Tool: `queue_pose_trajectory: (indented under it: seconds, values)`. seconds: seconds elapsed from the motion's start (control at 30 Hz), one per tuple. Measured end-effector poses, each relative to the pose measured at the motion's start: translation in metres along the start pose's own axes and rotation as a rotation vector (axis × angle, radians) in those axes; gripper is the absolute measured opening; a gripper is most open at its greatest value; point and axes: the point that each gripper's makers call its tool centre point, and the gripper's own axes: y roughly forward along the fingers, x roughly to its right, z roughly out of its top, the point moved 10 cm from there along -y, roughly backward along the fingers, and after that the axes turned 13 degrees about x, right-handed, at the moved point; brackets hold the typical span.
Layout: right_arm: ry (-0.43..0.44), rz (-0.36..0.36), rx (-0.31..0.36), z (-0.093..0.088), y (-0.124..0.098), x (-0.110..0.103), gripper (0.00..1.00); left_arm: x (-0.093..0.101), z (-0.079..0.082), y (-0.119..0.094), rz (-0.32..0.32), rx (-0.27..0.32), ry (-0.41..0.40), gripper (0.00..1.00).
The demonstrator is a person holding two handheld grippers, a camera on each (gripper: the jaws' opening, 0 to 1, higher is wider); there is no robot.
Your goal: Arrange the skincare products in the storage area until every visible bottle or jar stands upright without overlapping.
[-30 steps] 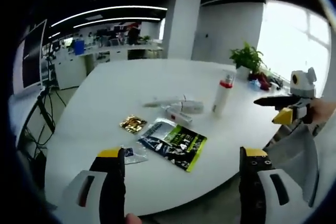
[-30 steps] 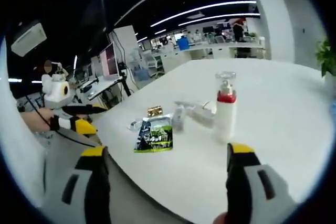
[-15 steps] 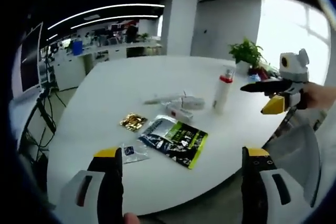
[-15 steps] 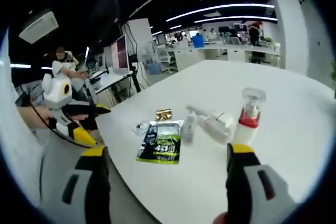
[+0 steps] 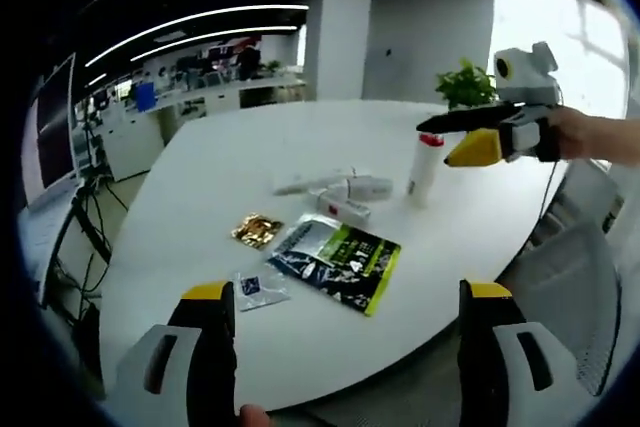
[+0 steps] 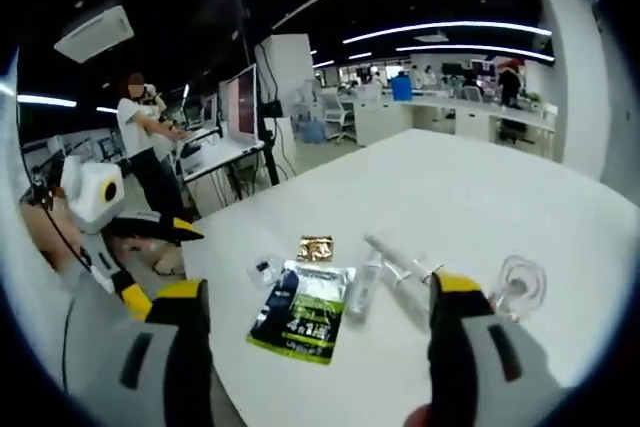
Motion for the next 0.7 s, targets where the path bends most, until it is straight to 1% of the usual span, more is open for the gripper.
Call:
queue_pose_trajectory:
  seconds: [0.1,0.17,0.27,0.37,0.43,0.57,0.7]
  values:
    - [-0.030,0.018,-0.012,0.007,0.010,0.006,0.90,-0.002,0.001,-0.001,0.005,0.006,-0.005,0.90]
    - [-0.066,0.036,-0.031,0.012,0.017,0.011,0.89,-0.003,0.001,-0.001,0.008,0.008,-0.014,0.91]
    - [-0.100,0.048,-0.030,0.023,0.028,0.018,0.89,-0.004,0.001,-0.001,0.013,0.010,-0.024,0.91]
    - [-0.106,0.049,-0.026,0.031,0.038,0.025,0.88,-0.004,0.001,-0.001,0.012,0.007,-0.021,0.90]
    - [-0.104,0.044,-0.029,0.034,0.046,0.030,0.86,-0.003,0.000,-0.001,0.011,0.006,-0.019,0.90]
    - [-0.122,0.038,-0.060,0.036,0.057,0.037,0.82,-0.004,0.001,-0.001,0.014,0.010,-0.023,0.90]
    - [-0.150,0.049,-0.083,0.037,0.063,0.042,0.83,-0.004,0.000,-0.001,0.015,0.014,-0.031,0.90]
